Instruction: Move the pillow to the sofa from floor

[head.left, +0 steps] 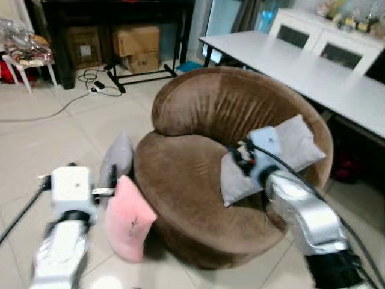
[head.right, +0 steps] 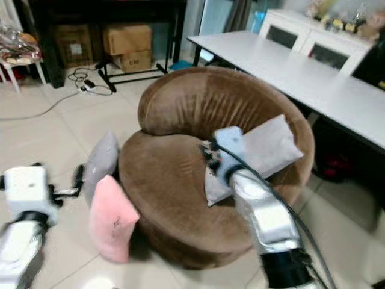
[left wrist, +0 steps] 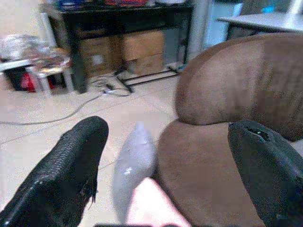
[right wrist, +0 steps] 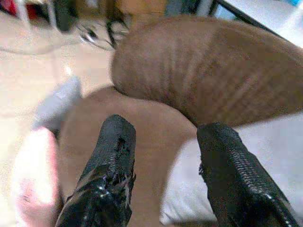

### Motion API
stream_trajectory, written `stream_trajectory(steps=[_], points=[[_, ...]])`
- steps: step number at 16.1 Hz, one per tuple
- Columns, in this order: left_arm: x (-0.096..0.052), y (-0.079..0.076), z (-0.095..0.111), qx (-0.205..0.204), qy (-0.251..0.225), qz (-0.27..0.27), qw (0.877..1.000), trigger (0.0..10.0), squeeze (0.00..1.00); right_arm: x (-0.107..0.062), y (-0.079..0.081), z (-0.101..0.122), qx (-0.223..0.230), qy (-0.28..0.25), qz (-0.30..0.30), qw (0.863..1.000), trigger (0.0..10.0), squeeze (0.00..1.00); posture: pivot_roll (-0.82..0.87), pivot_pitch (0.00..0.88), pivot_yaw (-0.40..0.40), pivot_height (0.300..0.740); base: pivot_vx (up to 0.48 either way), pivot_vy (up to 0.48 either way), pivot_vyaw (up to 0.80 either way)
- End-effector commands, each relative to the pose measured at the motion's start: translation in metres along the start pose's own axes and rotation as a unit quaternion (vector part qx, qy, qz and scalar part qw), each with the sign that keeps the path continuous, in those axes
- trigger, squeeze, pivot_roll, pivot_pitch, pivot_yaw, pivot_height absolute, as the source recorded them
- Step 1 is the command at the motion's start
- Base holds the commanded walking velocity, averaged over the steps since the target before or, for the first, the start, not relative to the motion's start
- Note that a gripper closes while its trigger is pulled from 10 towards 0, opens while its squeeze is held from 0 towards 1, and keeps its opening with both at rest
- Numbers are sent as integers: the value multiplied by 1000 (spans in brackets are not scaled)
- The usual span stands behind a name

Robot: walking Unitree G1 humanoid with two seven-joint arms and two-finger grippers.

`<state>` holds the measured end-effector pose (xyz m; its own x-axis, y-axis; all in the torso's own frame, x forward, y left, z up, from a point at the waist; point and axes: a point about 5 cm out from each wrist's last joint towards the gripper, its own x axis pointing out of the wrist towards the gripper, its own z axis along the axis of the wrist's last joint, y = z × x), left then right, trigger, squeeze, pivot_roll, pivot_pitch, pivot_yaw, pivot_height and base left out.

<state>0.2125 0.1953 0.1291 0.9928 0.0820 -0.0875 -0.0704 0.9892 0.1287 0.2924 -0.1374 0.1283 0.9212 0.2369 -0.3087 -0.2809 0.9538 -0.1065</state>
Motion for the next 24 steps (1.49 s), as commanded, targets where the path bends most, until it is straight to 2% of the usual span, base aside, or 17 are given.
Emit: stream_trajectory(steps=[1, 3, 5, 7, 9, 11, 13, 16, 17, 18, 19, 21, 22, 24], points=[[1, 0, 0, 10, 0, -1, 1000, 10000, 0, -1, -1, 1, 1, 0, -4, 1000, 10000, 0, -1, 0, -134, 740, 0, 345, 0], [-6, -1, -1, 12, -1, 2, 1000, 10000, 0, -5, 1, -3, -14, -4, 9, 1000, 10000, 0, 2, 0, -136, 740, 0, 343, 0], [-12, 0, -6, 25, 4, 3, 1000, 10000, 0, -6, -7, -8, -7, -20, -22, 1000, 10000, 0, 24, 0, -135, 740, 0, 347, 0], [-16, 12, -11, 35, -7, 22, 999, 10000, 0, -7, -15, -18, -4, -28, -65, 997, 10000, 0, 41, 0, -127, 740, 0, 345, 0], [-20, 21, -10, 61, -20, 34, 997, 10000, 0, -9, -15, -27, -14, -27, -62, 998, 10000, 0, 54, 0, -130, 740, 0, 345, 0], [-26, 30, -18, 74, -11, 32, 997, 10000, 0, -11, -10, -35, -25, -32, -68, 997, 10000, 0, 37, 0, -98, 740, 0, 345, 0], [-25, 24, -22, 98, -15, 4, 995, 10000, 0, -13, -7, -36, -10, -42, -58, 997, 10000, 0, 33, 0, -81, 740, 0, 345, 0], [-26, 23, -19, 101, -27, -6, 995, 10000, 0, -16, -3, -42, 21, -34, -44, 998, 10000, 0, 12, 0, -51, 740, 0, 358, 0], [-27, 20, -22, 94, -27, -11, 995, 10000, 0, -18, -6, -46, 14, -24, -41, 999, 10000, 78, 5, 0, -48, 740, 0, 352, 0], [-27, 17, -22, 95, -29, -14, 995, 10000, 0, -19, -9, -46, 12, -22, -42, 999, 10000, 820, 8, 0, -48, 740, 0, 352, 0], [-27, 14, -22, 97, -32, -22, 995, 10000, 0, -19, -9, -43, 20, -32, -14, 999, 10000, 1000, 15, 0, -50, 740, 0, 360, 0], [-26, 18, -20, 91, -33, -23, 995, 10000, 0, -16, 1, -34, 40, -54, 43, 997, 10000, 1000, 9, 0, 15, 740, 0, 178, 0], [-26, 19, -18, 93, -37, -31, 995, 10000, 0, -17, 3, -32, 40, -58, 48, 996, 10000, 1000, 8, 0, 20, 740, 0, 0, 0], [-22, 30, -15, 95, -38, -24, 994, 10000, 0, -20, 6, -30, 44, -69, 37, 996, 10000, 1000, -4, 0, 69, 740, 0, 0, 0]])
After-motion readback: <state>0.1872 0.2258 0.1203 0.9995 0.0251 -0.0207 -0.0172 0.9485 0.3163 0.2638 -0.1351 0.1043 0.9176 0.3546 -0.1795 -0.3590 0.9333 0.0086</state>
